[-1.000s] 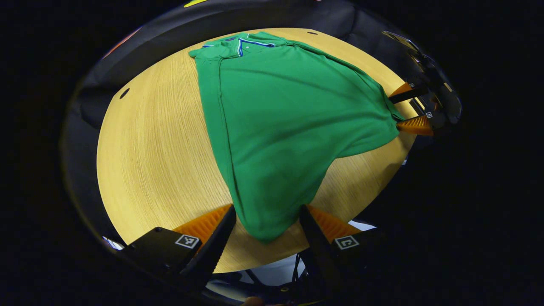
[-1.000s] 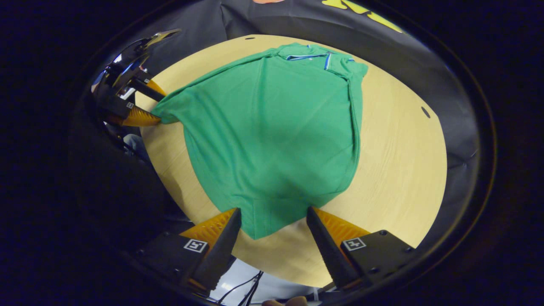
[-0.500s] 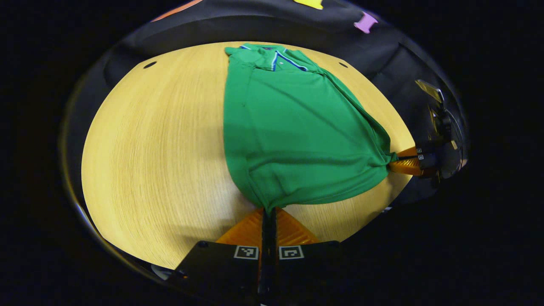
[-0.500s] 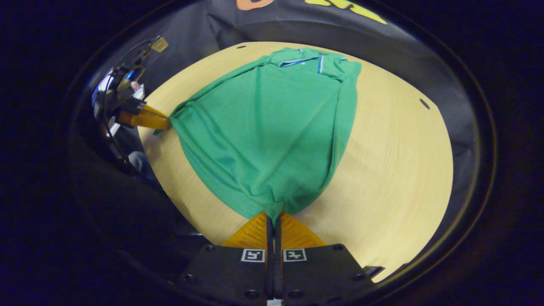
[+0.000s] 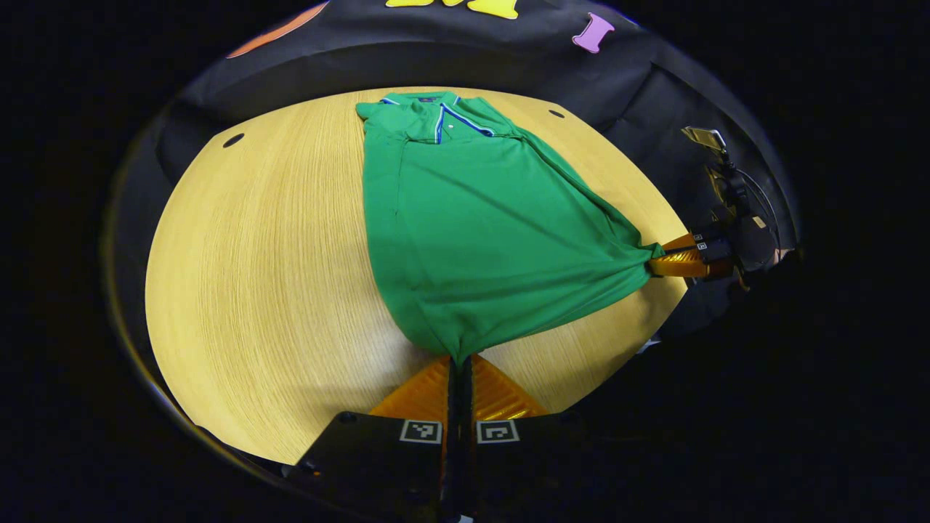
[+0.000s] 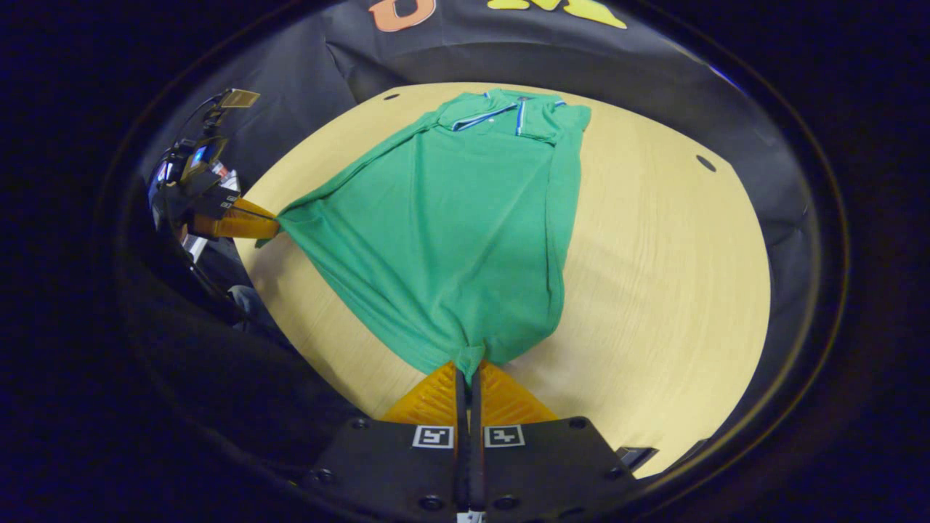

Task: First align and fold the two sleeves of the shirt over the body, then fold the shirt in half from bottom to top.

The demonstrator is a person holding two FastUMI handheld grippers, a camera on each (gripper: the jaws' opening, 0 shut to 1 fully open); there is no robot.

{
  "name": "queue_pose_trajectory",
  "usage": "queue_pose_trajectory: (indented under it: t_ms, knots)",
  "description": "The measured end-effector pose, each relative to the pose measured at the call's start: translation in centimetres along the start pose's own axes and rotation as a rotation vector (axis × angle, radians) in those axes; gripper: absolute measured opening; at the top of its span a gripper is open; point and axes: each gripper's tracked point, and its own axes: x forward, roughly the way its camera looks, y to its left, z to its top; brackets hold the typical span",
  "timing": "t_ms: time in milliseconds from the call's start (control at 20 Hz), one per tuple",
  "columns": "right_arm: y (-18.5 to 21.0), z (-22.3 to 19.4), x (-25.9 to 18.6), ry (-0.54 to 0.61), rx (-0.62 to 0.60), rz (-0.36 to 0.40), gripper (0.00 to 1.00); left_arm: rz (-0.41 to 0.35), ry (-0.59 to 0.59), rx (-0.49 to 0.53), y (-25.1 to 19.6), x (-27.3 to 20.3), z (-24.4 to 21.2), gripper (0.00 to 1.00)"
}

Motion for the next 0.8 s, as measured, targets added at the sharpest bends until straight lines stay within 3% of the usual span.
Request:
queue_pose_trajectory:
  t_ms: [800]
  knots:
    - [-2.1,9.8,-5.4,-0.185,0.139,0.009,0.01,0.038,-0.191,0.080,1.8,-3.4,10.2,0.03]
